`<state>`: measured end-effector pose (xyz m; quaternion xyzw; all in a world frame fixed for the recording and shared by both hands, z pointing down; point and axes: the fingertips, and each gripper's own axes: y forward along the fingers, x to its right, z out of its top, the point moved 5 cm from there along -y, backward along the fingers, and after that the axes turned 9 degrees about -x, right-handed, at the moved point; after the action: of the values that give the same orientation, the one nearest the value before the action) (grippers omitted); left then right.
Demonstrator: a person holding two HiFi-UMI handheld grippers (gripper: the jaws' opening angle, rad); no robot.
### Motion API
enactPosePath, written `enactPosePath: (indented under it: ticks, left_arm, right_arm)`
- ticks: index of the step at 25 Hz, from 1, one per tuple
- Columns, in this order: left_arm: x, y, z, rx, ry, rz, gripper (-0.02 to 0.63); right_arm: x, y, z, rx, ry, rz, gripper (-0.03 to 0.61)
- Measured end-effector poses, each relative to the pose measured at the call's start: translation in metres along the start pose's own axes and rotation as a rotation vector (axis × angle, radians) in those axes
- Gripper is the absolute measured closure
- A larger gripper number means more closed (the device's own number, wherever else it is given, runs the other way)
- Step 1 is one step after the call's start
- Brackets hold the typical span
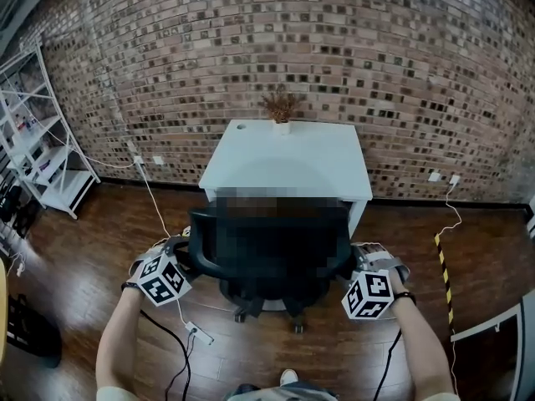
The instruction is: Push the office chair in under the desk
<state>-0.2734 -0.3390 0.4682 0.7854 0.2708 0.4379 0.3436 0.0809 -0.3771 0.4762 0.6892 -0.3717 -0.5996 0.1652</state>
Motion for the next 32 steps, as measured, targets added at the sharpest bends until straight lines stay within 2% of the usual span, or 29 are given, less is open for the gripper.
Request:
enactPosePath:
  ticks: [5, 12, 19, 32]
  left_arm:
    - [-0.018, 0.011, 0.003, -0.013, -0.003, 0.031, 0.298]
    - [-0.038, 0.027, 0.010, -0.006, 0.004, 0.030, 0.296]
    - [-0.033, 0.032, 0.015, -0.007, 0.033, 0.033, 0.305]
    - [-0.031, 0.027, 0.011, -0.026, 0.029, 0.044, 0.310]
  right_arm:
    - [0.016, 0.013, 0.002, -0.002, -0.006, 0.000, 0.402]
    - [0.035, 0.030, -0.004, -0.007, -0.007, -0.005, 0.402]
    - [0.035, 0.029, -0.010, -0.022, -0.007, 0.006, 0.402]
    - [0.030, 0.023, -0.006, -0.031, -0.009, 0.012, 0.405]
